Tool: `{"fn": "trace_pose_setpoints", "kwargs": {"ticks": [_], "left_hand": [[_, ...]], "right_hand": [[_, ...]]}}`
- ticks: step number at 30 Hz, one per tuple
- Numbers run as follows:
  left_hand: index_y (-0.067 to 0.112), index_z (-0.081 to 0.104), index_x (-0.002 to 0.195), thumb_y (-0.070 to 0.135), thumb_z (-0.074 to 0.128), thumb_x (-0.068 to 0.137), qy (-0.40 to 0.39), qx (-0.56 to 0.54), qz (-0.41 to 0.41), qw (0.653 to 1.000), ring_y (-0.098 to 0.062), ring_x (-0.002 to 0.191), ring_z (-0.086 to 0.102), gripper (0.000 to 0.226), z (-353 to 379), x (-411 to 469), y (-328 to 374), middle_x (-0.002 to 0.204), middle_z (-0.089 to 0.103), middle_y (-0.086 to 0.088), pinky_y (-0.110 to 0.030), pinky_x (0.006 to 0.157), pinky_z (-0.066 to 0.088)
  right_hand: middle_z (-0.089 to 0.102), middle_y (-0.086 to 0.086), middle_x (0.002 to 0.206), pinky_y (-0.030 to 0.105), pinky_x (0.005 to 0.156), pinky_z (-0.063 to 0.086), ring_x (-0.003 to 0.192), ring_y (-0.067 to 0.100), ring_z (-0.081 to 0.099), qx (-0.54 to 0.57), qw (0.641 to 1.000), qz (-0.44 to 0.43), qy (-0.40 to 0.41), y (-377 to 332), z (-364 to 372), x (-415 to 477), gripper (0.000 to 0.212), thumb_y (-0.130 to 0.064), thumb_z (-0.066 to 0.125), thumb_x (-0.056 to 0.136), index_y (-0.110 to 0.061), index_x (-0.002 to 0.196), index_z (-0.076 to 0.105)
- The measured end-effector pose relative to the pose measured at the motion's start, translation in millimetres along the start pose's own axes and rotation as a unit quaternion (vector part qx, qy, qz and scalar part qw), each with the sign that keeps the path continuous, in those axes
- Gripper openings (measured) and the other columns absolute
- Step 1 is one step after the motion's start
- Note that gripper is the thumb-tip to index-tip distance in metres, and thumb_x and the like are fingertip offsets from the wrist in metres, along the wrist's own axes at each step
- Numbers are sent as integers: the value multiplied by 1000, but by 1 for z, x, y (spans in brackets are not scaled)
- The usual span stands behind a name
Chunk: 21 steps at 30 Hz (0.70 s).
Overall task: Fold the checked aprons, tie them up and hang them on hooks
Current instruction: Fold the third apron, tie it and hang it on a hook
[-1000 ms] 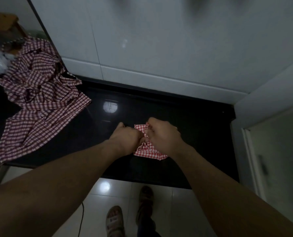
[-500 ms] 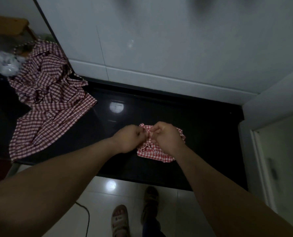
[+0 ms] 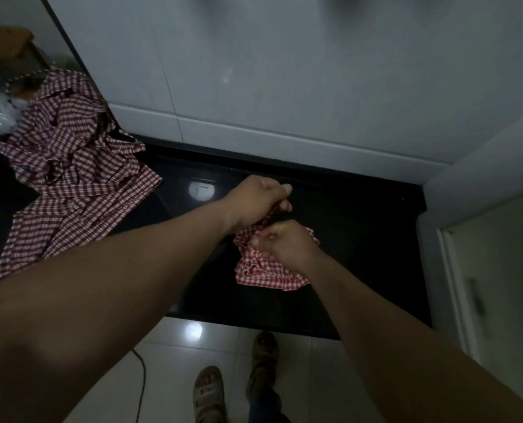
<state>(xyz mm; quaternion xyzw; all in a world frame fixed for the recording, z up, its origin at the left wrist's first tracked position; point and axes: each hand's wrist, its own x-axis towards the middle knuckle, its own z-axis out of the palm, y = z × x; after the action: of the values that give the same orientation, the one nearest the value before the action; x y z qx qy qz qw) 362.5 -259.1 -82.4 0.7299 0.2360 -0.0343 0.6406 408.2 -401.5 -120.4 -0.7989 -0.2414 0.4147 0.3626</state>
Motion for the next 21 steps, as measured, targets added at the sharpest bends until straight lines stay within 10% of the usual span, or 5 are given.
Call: {"fn": "trace_pose_setpoints", "kwargs": {"ticks": [3, 7, 21], "left_hand": [[17, 69, 82, 49, 63, 100, -5, 78, 60, 995, -8, 81, 67, 37, 4, -6, 1, 87, 71, 0, -23, 78, 49], [20, 46, 93, 42, 48, 107, 230, 110, 41, 966, -7, 78, 53, 25, 8, -29, -32, 95, 55, -1, -33, 69, 37], [28, 68, 104, 18, 63, 100, 66, 189, 69, 977, -4, 92, 64, 11, -1, -55, -99, 101, 67, 7, -24, 79, 53]], "right_hand": [[77, 10, 82, 35, 75, 60, 74, 18, 73, -21, 1000, -2, -10, -2, 1, 1, 12, -18, 69, 95, -12, 103, 75], [74, 26, 93, 33, 70, 56, 72, 20, 67, 20, 1000, 8, -3, -3, 4, -1, 15, -6, 63, 97, -2, 108, 72], [76, 7, 97, 15, 63, 55, 76, 9, 69, 37, 999, 9, 3, -6, 1, -7, 15, -13, 65, 99, -10, 113, 70]]}}
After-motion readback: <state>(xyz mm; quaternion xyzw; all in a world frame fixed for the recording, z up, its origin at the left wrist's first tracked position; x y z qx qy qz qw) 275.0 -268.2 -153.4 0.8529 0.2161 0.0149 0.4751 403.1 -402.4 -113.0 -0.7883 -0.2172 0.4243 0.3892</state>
